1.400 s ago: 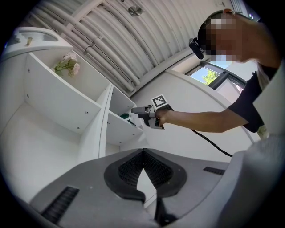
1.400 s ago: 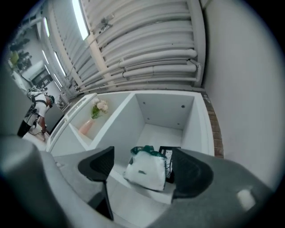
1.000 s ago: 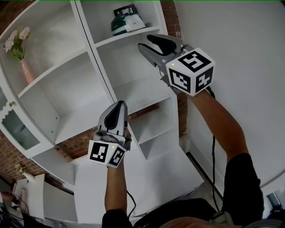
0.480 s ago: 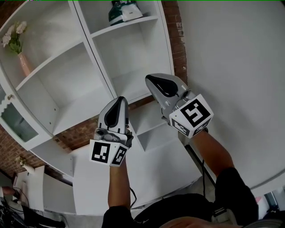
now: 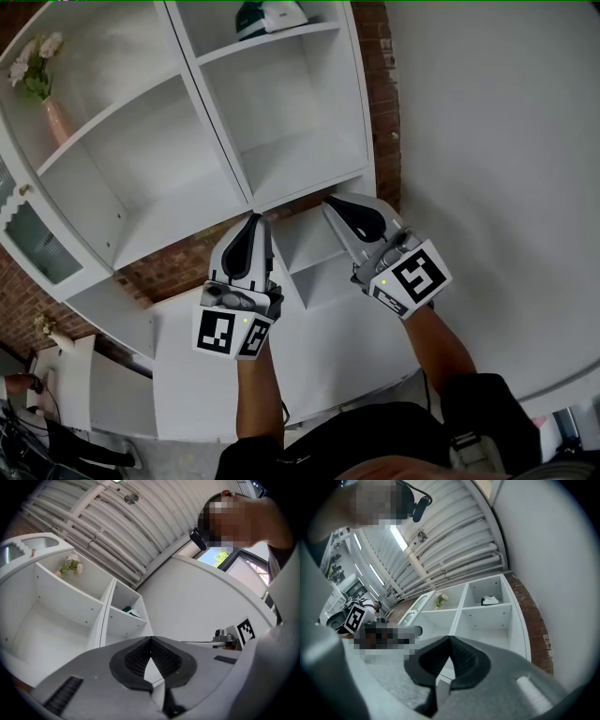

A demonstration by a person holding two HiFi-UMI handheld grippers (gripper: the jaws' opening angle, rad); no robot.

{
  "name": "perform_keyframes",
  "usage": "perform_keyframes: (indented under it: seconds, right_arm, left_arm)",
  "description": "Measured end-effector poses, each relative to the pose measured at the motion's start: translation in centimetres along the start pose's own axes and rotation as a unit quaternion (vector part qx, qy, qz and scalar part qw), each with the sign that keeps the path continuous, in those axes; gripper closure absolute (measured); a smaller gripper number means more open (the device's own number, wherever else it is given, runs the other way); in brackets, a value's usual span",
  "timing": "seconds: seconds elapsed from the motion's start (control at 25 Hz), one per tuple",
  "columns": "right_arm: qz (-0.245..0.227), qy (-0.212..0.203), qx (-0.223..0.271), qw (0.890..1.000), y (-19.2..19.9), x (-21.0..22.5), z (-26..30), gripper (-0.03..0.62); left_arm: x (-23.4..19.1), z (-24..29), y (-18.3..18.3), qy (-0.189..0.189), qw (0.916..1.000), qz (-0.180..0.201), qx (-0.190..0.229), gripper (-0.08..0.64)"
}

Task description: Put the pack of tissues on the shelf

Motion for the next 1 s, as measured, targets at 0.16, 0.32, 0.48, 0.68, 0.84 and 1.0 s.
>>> perform_keyframes:
  seconds: [0.16, 0.32, 0.48, 0.68, 0.84, 1.0]
  right_arm:
    - [0.007, 0.007, 0.000, 1.000, 0.65, -0.15, -0.57, 0.592]
    - [0.008, 0.002, 0.003, 1.000, 0.69, -0.38, -0.65, 0.592]
    - [0.002, -0.001, -0.001, 1.000, 0.78, -0.62, -0.68, 0.592]
    - [0.000, -0.002, -0.003, 1.000, 0.81, -0.55, -0.83, 0.592]
    - [-0.003, -0.003, -0.001, 1.000, 0.58, -0.50, -0.84, 0.592]
    - [-0.006, -0.003, 0.000, 1.000, 0.39, -0.45, -0.76, 0.592]
  left_arm:
    - [0.02, -0.47, 0.07, -0.005, 1.0000, 0.001, -0.003, 0.563]
    - [0.24, -0.51, 0.20, -0.004, 1.0000, 0.003, -0.005, 0.563]
    - [0.31, -0.50, 0.37, -0.003, 1.0000, 0.002, -0.009, 0.563]
    - [0.46, -0.37, 0.33, 0.000, 1.0000, 0.003, -0.009, 0.563]
    - [0.52, -0.32, 0.26, 0.001, 1.0000, 0.002, -0.007, 0.563]
    - [0.47, -0.22, 0.10, 0.002, 1.0000, 0.002, -0.005, 0.563]
Point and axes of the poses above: the fingertips, and each gripper's own axes: z forward along the fingers, x to its right, y out of its underside, the point moved 1 cm from there along -z, backward along the fingers
